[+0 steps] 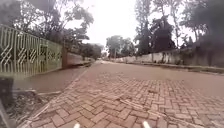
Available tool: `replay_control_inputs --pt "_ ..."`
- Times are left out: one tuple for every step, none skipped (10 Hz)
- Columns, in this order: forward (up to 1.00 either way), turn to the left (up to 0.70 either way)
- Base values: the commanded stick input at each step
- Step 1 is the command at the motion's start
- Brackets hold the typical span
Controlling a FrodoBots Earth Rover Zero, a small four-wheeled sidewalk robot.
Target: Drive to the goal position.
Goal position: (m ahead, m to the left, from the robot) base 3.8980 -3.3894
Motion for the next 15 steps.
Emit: replay_control_inputs --pt "0.0 -0.5" --pt "0.0 -0.5" --pt "0.0 -0.5" --pt "0.0 -0.5" --pt "0.0 -0.47" --pt "0.0 -0.45" --pt "0.0 0.0" --pt "0.0 0.0" --pt "0.0 0.0" --pt "0.0 0.0" --pt "0.0 0.0" --pt "0.0 0.0" --pt "0.0 0.0" --pt "0.12 0.0" --pt "0.3 0.0"
